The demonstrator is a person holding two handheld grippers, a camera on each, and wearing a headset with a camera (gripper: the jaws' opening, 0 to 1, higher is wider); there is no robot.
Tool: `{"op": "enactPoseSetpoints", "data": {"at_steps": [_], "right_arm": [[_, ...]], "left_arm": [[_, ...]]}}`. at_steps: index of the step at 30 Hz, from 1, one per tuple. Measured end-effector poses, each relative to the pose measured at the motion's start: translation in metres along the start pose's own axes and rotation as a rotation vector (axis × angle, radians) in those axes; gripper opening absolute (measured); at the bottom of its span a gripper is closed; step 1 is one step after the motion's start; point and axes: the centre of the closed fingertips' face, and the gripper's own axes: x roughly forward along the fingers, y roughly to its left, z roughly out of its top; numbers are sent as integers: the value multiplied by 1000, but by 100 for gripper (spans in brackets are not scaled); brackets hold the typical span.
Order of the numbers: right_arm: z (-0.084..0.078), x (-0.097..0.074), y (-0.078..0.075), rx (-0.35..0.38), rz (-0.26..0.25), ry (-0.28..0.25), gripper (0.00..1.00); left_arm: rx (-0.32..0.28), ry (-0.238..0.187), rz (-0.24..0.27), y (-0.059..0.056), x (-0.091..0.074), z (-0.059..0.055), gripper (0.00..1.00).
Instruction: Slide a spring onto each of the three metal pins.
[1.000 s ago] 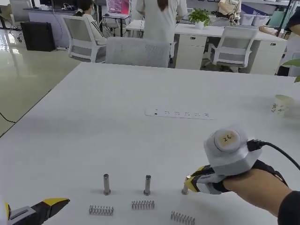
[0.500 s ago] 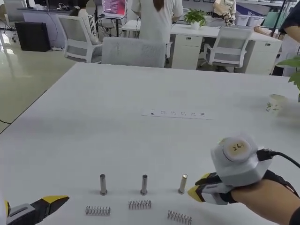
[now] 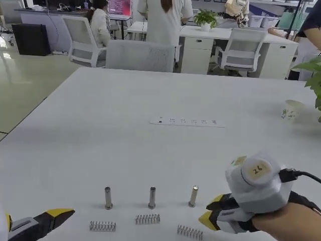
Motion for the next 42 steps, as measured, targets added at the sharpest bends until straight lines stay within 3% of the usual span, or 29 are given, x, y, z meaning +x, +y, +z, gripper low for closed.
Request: {"op": "enactPoseSetpoints", "data": {"at_steps": [16,29,42], "right_arm": [[-16,14,17,-69,76,76,15],[-25,25,18,-117,88,132,13],[-26,28,20,-137,91,152,11]], "left_arm": [[7,8,-9,-3,2,1,84],[9,17,-25,-7,6,0,83],[34,22,-53,-10,10,4,82]]}}
